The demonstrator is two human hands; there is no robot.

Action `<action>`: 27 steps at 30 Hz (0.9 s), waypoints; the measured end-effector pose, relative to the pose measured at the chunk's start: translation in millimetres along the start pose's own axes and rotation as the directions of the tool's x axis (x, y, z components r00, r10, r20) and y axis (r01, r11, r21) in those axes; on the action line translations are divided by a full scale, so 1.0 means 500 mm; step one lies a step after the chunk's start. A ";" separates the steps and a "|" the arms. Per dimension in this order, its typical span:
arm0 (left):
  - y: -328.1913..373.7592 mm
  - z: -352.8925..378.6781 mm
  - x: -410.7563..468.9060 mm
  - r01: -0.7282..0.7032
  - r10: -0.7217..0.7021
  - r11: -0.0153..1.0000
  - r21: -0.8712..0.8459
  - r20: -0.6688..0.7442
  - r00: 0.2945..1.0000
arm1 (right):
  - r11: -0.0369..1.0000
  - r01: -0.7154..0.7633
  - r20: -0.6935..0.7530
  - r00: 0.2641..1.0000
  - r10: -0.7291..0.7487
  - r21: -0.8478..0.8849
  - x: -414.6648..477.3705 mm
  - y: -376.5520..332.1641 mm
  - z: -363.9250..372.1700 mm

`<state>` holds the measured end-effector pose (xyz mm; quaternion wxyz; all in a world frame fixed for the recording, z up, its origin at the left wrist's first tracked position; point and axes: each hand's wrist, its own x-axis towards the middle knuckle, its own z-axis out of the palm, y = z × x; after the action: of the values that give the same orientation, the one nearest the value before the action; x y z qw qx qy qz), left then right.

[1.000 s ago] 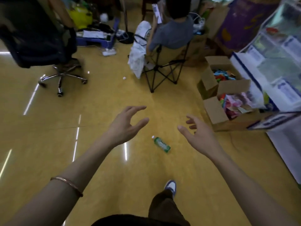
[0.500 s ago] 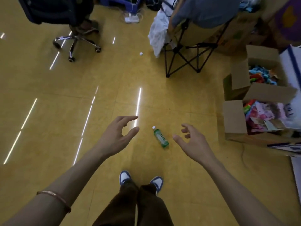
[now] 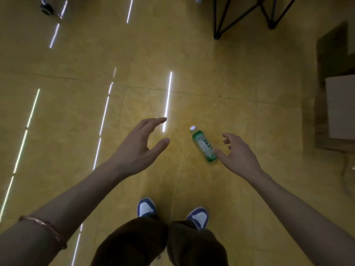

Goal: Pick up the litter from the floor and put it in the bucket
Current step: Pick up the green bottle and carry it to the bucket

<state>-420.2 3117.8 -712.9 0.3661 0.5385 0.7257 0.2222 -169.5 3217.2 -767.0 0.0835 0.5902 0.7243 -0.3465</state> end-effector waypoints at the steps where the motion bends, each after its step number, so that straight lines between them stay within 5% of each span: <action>1: -0.041 0.025 0.028 -0.013 0.013 1.000 0.011 -0.002 1.000 | 1.000 -0.006 0.008 1.000 0.006 -0.029 0.045 0.020 0.040; 10: -0.348 0.243 0.164 -0.090 0.089 0.995 0.051 0.007 0.996 | 0.947 -0.137 0.217 0.955 0.205 -0.292 0.384 0.217 0.396; 16: -0.440 0.279 0.175 -0.105 0.099 0.990 0.093 0.063 0.993 | 0.929 -0.269 0.119 0.945 0.306 -0.253 0.434 0.272 0.533; 21: -0.397 0.257 0.157 -0.066 0.062 0.996 0.067 0.064 0.996 | 0.955 -0.284 0.121 0.949 0.293 -0.086 0.360 0.239 0.518; 27: -0.256 0.161 0.094 0.033 -0.036 0.999 0.038 0.083 0.996 | 0.981 -0.196 0.078 0.977 0.196 -0.017 0.230 0.131 0.334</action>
<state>-444.3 3115.6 -869.4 0.3900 0.5414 0.7228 0.1800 -191.2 3212.7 -978.7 0.1489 0.6440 0.6603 -0.3565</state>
